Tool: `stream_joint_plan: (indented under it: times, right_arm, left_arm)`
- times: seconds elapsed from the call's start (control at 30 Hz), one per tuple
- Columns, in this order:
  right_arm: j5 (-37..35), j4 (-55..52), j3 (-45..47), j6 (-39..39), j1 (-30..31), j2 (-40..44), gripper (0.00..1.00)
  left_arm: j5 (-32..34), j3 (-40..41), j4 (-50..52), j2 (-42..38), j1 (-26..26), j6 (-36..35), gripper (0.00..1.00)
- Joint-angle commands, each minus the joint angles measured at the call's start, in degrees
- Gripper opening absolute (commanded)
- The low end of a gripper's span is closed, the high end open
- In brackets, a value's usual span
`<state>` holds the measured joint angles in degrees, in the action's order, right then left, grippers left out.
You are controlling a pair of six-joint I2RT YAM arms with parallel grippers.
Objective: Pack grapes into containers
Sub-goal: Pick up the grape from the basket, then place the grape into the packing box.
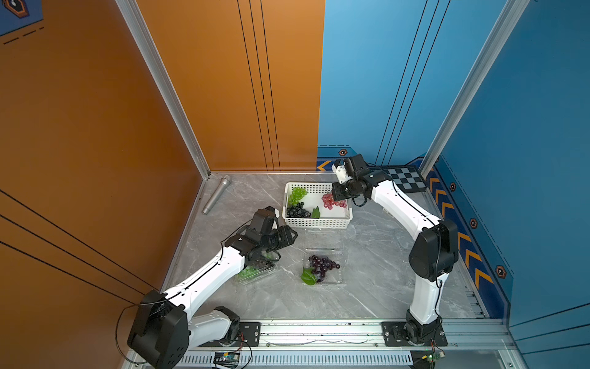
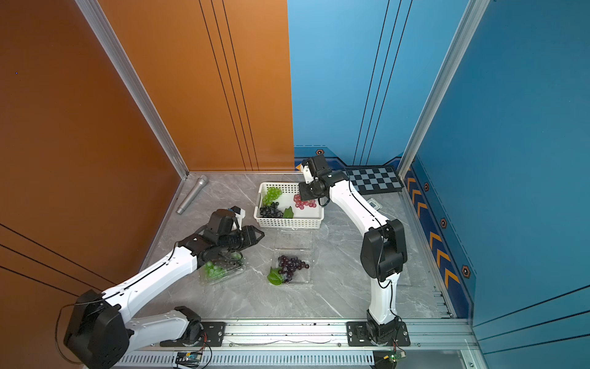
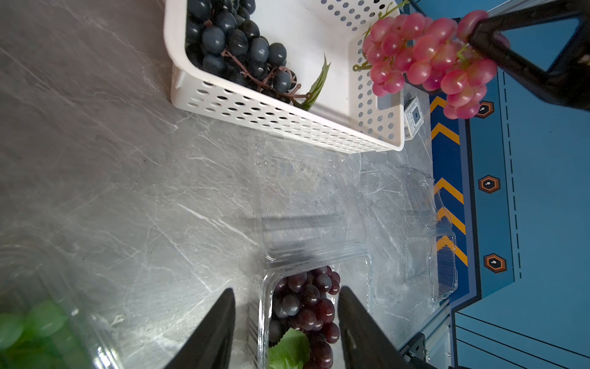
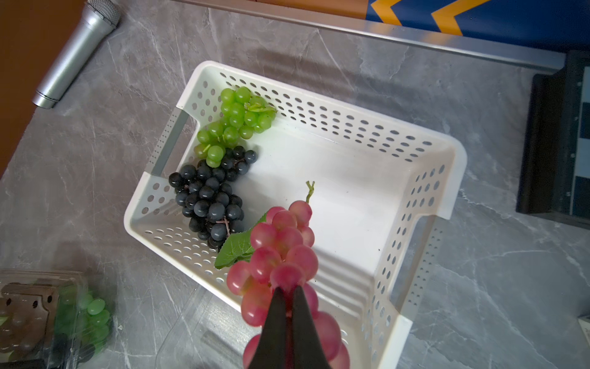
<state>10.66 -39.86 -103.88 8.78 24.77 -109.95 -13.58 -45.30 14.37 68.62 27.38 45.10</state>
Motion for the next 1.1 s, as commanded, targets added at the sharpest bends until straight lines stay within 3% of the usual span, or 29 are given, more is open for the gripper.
stream_joint_plan:
  times: [0.0, 0.23, 0.5, 0.77, 1.07]
  right_arm:
    - [0.7, 1.4, 0.6, -0.4, 0.6, 4.1, 0.00]
    - [0.7, 1.6, 6.5, -0.1, 3.6, 11.1, 0.00]
    - [-0.8, 2.4, 17.5, 1.2, 10.9, 22.0, 0.00]
    - [-3.7, 5.8, 32.1, 6.4, 20.9, 32.2, 0.00]
    - [-2.3, 16.0, 49.1, 14.2, 23.8, 39.2, 0.00]
  left_arm:
    - [0.2, 0.6, 0.2, -1.2, -0.5, 0.3, 0.53]
    - [0.5, 0.6, 0.7, -1.7, -0.4, 0.2, 0.53]
    - [1.2, 0.6, 1.5, -2.9, 0.2, 0.2, 0.53]
    - [3.2, 0.8, 3.4, -4.9, 1.9, 0.2, 0.53]
    - [3.9, -0.2, 3.8, -3.5, 3.6, 0.3, 0.53]
